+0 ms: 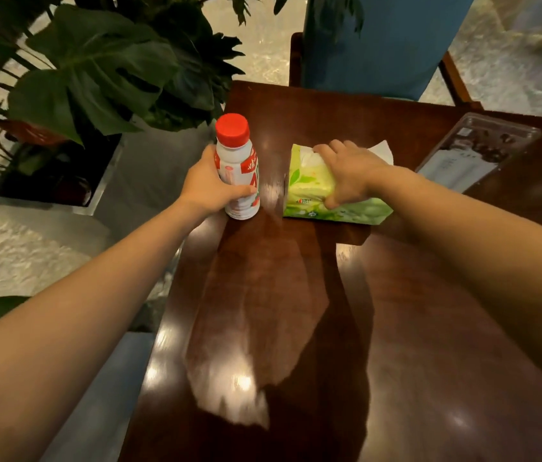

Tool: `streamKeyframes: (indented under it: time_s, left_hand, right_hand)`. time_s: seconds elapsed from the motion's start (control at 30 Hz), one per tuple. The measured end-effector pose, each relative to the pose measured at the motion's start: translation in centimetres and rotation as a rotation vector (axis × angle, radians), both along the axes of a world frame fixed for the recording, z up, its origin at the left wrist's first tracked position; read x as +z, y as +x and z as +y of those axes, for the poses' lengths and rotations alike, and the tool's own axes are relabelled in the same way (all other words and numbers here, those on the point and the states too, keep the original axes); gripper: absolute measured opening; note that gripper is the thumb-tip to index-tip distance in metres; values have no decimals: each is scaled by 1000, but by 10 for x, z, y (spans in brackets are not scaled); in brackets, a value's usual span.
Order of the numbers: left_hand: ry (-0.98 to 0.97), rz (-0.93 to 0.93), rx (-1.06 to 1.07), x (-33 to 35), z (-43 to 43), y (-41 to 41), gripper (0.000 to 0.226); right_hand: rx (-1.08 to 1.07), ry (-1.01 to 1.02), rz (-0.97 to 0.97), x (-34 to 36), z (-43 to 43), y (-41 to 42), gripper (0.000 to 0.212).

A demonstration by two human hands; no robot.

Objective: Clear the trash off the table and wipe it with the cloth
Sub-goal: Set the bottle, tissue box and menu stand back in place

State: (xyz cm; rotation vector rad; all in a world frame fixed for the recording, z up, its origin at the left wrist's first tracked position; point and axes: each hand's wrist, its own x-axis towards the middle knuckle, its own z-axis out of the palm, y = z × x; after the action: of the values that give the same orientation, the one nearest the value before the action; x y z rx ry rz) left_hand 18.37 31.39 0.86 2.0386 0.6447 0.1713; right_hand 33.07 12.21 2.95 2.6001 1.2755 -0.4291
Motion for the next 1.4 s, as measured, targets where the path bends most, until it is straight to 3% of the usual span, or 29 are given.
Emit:
streamKeyframes:
  time_s: [0.47,0.9,1.0,1.1,1.23,1.4]
  left_hand:
    - [18,20,13,7,-70,-126,73]
    - [-59,70,60,5,-96,-186,79]
    - [-72,160,59,7,-97,-190,86]
    - [29,412,-30,19,-102,-198,99]
    - [287,760,-257,45,-127,-204,52]
    - [437,599,-358,61,-176,-154,47]
  right_hand:
    - [171,-54,-60,13,-57,-144,104]
    - [112,-23,-34,-8,-76,-199,106]
    - [113,-23,-41,-14,-79,-203,115]
    - [65,-27,96,-5,-83,-199,125]
    - [-59,38,429,27,-98,-177,104]
    - [-177,54,454,52,-129,-140,68]
